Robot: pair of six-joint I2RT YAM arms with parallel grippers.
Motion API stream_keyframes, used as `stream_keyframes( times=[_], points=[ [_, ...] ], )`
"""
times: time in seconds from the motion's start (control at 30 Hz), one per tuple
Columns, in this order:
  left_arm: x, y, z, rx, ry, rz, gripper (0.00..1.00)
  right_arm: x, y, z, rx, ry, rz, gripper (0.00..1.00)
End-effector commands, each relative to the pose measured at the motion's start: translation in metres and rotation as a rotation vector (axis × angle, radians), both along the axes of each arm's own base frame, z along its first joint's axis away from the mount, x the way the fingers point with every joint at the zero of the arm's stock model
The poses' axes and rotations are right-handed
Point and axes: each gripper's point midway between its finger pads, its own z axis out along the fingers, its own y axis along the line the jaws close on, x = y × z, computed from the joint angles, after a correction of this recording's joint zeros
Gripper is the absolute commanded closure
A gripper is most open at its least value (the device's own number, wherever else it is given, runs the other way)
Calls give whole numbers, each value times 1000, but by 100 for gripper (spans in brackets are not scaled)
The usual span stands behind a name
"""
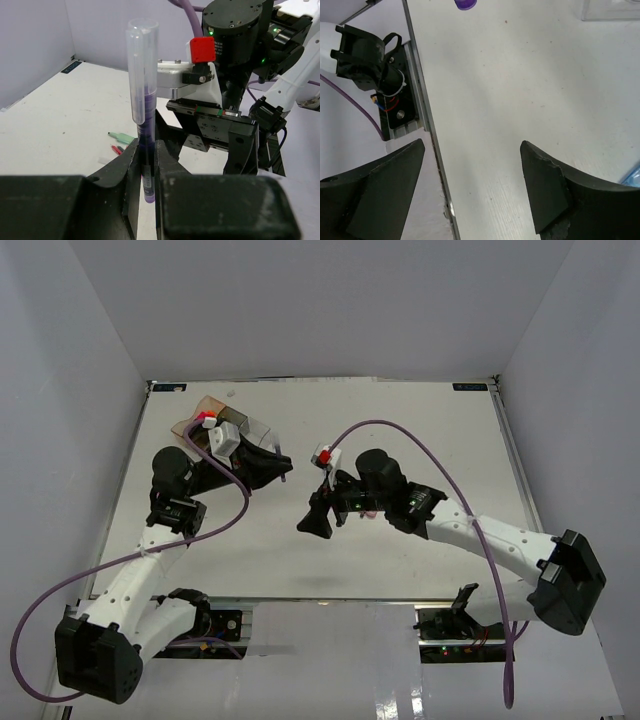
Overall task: Sort the stationery into containers
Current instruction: Close the pen cap on the pen.
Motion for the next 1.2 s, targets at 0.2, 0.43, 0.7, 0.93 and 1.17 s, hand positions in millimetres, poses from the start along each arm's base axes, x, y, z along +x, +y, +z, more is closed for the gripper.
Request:
stream_keyframes(
  times=[0.2, 0.43, 0.7, 0.93, 1.17],
  points=[
    [5, 3, 11, 18, -60, 41, 100, 40, -36, 76, 50, -260, -232, 2],
    [13, 1, 4, 38, -19, 42, 100, 53, -43, 150, 142, -433, -279, 7],
    [17, 0, -2, 47, 4, 45, 100, 71, -13, 227, 271, -507, -267, 5],
    [18, -2, -4, 49, 25, 29, 100, 84, 24, 247, 331, -513, -208, 11],
    [16, -4, -5, 51, 38, 4, 100, 92, 43, 242, 342, -500, -179, 16]
  ],
)
